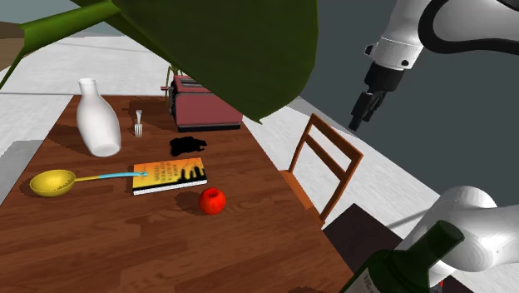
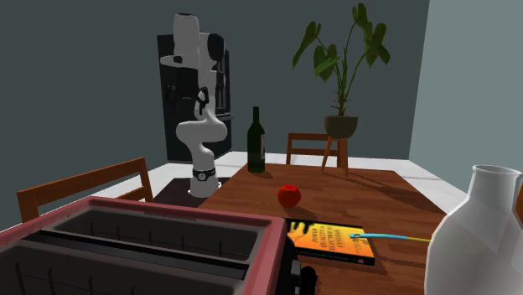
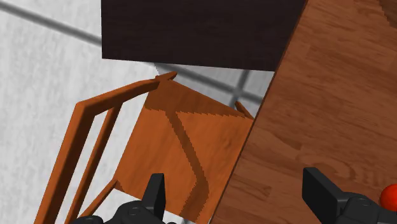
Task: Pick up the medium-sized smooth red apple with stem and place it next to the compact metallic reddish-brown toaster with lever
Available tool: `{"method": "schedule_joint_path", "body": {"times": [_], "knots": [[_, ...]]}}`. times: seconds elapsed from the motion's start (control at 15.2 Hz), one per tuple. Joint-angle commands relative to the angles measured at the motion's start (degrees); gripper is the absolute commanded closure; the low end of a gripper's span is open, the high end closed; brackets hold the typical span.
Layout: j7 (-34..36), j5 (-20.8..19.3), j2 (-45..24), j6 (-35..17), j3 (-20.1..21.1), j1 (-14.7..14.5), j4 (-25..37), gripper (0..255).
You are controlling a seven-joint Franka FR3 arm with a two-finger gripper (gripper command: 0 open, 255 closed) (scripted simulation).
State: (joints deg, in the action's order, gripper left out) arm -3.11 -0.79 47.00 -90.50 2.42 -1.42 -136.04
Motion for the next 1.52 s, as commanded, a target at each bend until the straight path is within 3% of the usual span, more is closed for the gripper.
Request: {"method": "schedule_joint_path", "body": {"times": [0.0,0.73,1.45], "knots": [[0.0,0.0,0.0,0.0,0.0,0.0,0.0,0],[12.7,11.1,-6.1,-20.1,8.8,-3.4,-9.8,0],[24.2,18.4,-23.3,-42.8,19.1,-5.5,-9.0,0]]}}
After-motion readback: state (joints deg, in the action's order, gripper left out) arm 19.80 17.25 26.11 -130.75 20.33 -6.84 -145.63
